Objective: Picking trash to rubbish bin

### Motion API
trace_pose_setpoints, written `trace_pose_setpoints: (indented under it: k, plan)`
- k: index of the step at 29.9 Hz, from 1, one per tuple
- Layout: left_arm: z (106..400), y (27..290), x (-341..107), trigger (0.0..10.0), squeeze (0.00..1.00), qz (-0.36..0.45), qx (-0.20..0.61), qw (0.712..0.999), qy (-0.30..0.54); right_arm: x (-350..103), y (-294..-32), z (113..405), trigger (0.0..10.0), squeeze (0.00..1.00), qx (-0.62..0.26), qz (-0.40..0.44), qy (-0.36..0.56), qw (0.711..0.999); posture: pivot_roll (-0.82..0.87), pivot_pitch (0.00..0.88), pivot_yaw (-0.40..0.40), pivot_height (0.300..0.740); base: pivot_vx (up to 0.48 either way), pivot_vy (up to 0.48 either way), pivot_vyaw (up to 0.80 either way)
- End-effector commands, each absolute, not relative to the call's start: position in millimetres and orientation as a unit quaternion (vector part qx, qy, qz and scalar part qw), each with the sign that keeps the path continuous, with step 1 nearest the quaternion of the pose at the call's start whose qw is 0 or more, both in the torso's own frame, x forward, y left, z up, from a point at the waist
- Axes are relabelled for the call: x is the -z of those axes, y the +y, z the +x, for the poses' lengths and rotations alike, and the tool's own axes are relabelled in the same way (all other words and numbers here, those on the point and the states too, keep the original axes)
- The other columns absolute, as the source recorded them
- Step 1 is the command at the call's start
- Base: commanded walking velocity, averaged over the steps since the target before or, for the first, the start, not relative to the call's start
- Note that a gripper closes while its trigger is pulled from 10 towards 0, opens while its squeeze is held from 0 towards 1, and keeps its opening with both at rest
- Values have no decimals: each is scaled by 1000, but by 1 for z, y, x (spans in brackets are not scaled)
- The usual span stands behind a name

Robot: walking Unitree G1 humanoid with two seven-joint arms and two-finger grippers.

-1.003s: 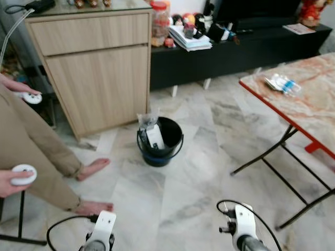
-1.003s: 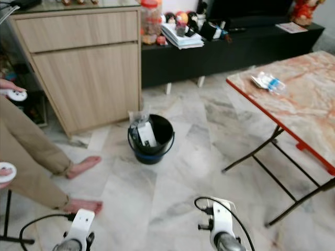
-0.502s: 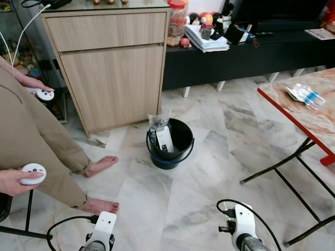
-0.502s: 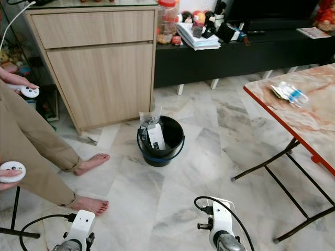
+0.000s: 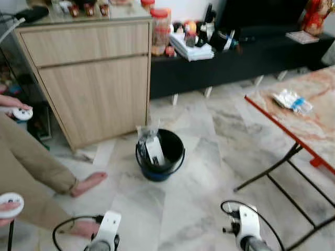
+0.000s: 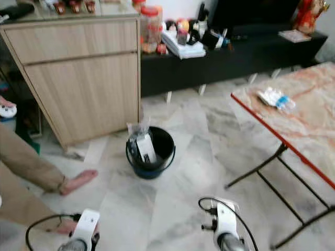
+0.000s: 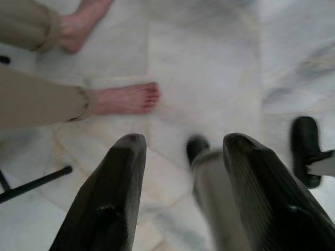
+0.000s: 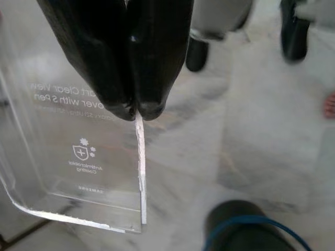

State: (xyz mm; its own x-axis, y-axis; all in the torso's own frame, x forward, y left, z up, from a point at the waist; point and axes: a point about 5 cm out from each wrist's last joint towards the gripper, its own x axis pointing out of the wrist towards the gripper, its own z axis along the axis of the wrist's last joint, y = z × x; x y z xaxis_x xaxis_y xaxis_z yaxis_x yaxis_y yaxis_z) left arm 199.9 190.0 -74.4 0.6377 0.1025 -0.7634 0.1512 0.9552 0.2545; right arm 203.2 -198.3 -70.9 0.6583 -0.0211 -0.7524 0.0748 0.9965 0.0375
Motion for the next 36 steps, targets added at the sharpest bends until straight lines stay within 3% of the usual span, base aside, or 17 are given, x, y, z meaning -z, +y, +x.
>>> trace_pose_setpoints:
  k: [1, 12, 21, 36]
  plan:
    - [194, 194, 77, 10000, 0, 155, 12, 886, 438, 72, -196, 202, 10000, 0, 24, 34, 414, 909, 83, 102, -120, 740, 319, 0, 0]
    - [195, 193, 77, 10000, 0, 152, 11, 886, 437, 72, -197, 202, 10000, 0, 24, 37, 414, 909, 82, 115, -127, 740, 317, 0, 0]
    - [195, 194, 77, 10000, 0, 151, 10, 886, 438, 72, -197, 202, 10000, 0, 28, 44, 413, 909, 80, 118, -128, 740, 317, 0, -678]
    - [196, 193, 76, 10000, 0, 149, 8, 887, 437, 70, -197, 204, 10000, 0, 19, 32, 409, 912, 79, 124, -130, 740, 317, 0, 0]
